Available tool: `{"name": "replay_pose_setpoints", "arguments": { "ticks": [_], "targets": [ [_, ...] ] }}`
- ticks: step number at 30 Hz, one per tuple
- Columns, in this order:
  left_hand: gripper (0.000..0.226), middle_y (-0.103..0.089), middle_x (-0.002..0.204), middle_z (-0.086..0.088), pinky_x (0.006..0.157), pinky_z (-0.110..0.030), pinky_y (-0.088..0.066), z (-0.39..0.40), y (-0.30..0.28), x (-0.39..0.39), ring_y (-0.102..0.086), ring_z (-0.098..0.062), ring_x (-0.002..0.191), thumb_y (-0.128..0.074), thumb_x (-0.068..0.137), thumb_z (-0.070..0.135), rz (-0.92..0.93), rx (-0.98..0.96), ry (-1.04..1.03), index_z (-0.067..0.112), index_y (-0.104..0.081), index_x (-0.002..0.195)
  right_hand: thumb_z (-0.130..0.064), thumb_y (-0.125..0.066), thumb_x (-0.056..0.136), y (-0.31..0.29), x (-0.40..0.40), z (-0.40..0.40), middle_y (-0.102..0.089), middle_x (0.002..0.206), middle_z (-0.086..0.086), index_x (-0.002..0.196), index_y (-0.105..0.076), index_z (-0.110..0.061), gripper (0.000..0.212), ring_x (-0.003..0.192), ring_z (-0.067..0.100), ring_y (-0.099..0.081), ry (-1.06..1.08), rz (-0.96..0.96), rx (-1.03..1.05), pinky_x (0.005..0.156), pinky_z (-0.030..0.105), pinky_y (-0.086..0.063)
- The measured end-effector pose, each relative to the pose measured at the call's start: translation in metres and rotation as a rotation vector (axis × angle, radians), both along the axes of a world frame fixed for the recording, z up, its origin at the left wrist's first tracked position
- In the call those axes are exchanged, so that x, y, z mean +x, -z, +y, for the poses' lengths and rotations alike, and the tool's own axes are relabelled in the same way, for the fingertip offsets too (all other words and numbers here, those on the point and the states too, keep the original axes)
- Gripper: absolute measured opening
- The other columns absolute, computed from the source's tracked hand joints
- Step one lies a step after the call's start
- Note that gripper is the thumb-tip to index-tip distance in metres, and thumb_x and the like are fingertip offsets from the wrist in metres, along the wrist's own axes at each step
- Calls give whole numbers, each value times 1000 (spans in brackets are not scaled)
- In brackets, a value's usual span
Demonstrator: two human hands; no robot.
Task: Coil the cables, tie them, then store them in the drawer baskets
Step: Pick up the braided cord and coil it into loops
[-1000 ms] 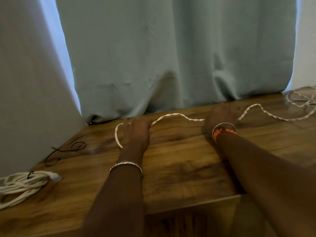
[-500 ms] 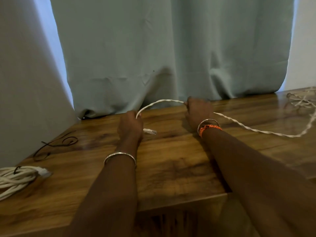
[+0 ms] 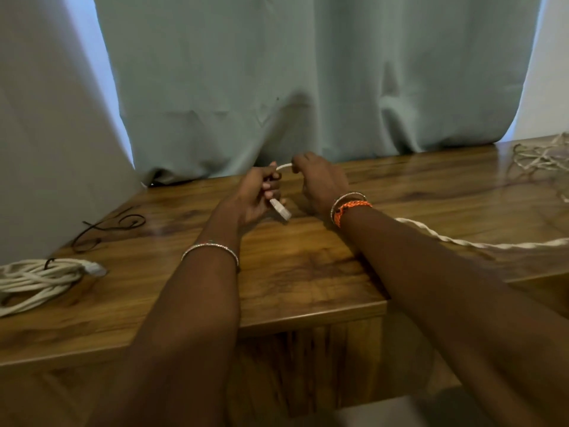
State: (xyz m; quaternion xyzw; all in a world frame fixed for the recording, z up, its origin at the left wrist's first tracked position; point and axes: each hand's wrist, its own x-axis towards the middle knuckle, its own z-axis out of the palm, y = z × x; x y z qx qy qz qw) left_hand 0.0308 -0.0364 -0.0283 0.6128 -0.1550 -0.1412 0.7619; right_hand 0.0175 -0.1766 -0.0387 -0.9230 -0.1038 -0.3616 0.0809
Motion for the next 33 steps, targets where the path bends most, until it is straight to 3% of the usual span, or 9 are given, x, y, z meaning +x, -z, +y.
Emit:
{"name": "replay_pose_setpoints", "arguments": {
  "ticks": [4,6,13,17,19,22,25,29,33],
  "targets": [
    [31,-40,42,8,62,-27,-57,5,-4,-10,-45,-7,41,-31,99,20,41,-124,168,14,-46,72,-19,-38,99,3,3,-13,-57,110,12,112,-52,-14,20,94,37,-59,159,-95,136,64,35,-33],
    [30,-44,43,7,59,-26,-57,1,-5,-12,-49,-7,41,-30,100,17,-34,-187,145,11,-49,77,-15,-40,98,4,4,-17,-57,111,12,113,-51,-15,19,96,35,-59,226,-89,212,66,36,-35],
    [42,-33,37,9,29,-13,-18,7,-17,1,-27,-3,28,-28,101,39,-209,-463,-179,12,-58,90,-13,-44,95,7,4,-18,-63,113,11,121,-42,-9,27,102,34,-62,404,120,9,78,35,-46],
    [39,-39,37,9,30,-13,-23,22,-14,15,-32,-3,29,-22,103,26,-68,-588,-212,9,-53,86,-21,-51,92,6,-3,2,-56,127,14,137,-29,-3,53,115,31,-57,433,357,-46,89,35,-45],
    [37,-44,39,8,33,-14,-28,26,-11,19,-36,-2,30,-21,103,16,-28,-542,-230,9,-51,82,-24,-54,90,4,-17,21,-56,126,15,135,-30,-5,54,114,33,-56,268,369,-121,88,36,-44],
    [36,-45,44,6,34,-12,-29,22,-11,19,-39,-1,31,-25,102,13,-71,-461,-289,9,-48,75,-23,-47,94,-1,-43,53,-59,120,12,118,-53,-9,29,106,30,-59,5,200,-421,77,33,-43],
    [38,-50,40,8,43,-14,-33,13,-10,17,-44,-2,37,-36,99,13,-177,-128,-323,11,-56,66,-26,-54,91,-7,-48,63,-63,110,8,105,-61,-14,20,97,26,-61,-188,83,-475,68,31,-40],
    [33,-49,37,7,35,-11,-33,13,-6,13,-45,-6,32,-39,90,3,-168,85,-327,12,-53,62,-28,-58,86,-17,-41,48,-65,107,10,108,-62,-19,25,95,31,-61,-228,7,-188,66,31,-36],
    [38,-42,37,5,32,-6,-20,9,-4,7,-32,-6,22,-27,95,11,-165,333,-197,17,-42,61,-35,-67,77,-22,-29,20,-71,86,4,84,-69,-18,19,86,26,-64,-193,-36,255,68,34,-49]
  ]
}}
